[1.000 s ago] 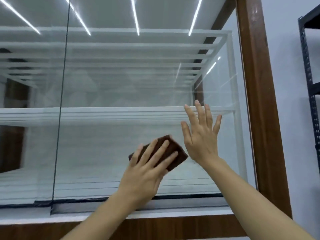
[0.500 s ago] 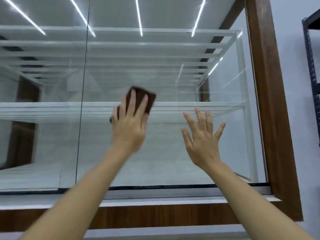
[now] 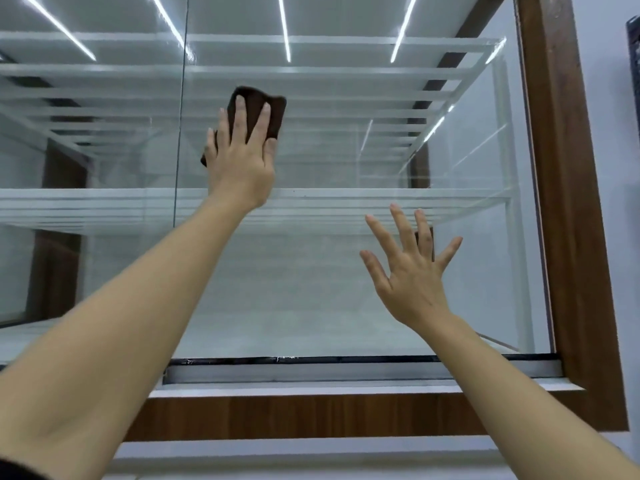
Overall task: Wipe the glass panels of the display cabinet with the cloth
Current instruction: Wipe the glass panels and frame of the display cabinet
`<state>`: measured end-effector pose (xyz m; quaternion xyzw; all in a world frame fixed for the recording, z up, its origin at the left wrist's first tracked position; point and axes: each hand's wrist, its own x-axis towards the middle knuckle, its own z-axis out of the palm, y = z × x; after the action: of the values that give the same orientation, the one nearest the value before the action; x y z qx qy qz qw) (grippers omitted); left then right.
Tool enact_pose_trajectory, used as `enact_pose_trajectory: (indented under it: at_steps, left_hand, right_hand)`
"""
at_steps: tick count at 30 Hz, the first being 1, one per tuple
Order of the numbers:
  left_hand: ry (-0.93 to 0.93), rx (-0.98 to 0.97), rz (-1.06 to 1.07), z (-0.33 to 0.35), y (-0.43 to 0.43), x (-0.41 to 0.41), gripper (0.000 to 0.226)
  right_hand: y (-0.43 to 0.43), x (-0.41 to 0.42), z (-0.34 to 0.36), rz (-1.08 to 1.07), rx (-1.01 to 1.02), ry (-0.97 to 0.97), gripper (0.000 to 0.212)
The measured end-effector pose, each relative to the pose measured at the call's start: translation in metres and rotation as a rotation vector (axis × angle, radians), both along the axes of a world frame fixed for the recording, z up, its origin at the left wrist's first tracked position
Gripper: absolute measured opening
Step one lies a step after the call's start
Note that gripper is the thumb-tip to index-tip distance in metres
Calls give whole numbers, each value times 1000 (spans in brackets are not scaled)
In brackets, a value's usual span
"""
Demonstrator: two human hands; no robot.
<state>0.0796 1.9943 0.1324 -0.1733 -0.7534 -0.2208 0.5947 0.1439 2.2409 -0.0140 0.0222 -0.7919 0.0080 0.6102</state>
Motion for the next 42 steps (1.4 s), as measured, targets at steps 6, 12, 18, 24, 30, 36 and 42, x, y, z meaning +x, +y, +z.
enact_pose_trajectory:
  at_steps: [6, 12, 18, 24, 30, 36, 42]
  left_hand:
    - [-66, 73, -16, -162, -14, 9, 56]
    - [-237, 362, 2, -221, 47, 26, 57]
    - [-17, -291, -118, -254, 150, 61, 71]
    - [-177, 246, -57, -218, 71, 31, 56]
    - [-35, 101, -48, -217, 129, 42, 56]
    - [128, -577, -151, -240, 211, 68, 68]
    - [225, -465, -24, -197, 189, 51, 62]
  right_hand:
    - [13, 7, -26, -7, -7, -12, 60]
    - [64, 30, -79, -8, -95, -21, 66]
    - [84, 40, -90, 58, -93, -61, 65]
    - [91, 42, -94, 67, -104, -35, 63]
    - [89, 45, -94, 227, -287, 69, 61]
    - [91, 51, -95, 445, -352, 154, 66]
    - [92, 52, -92, 380, -352, 141, 62]
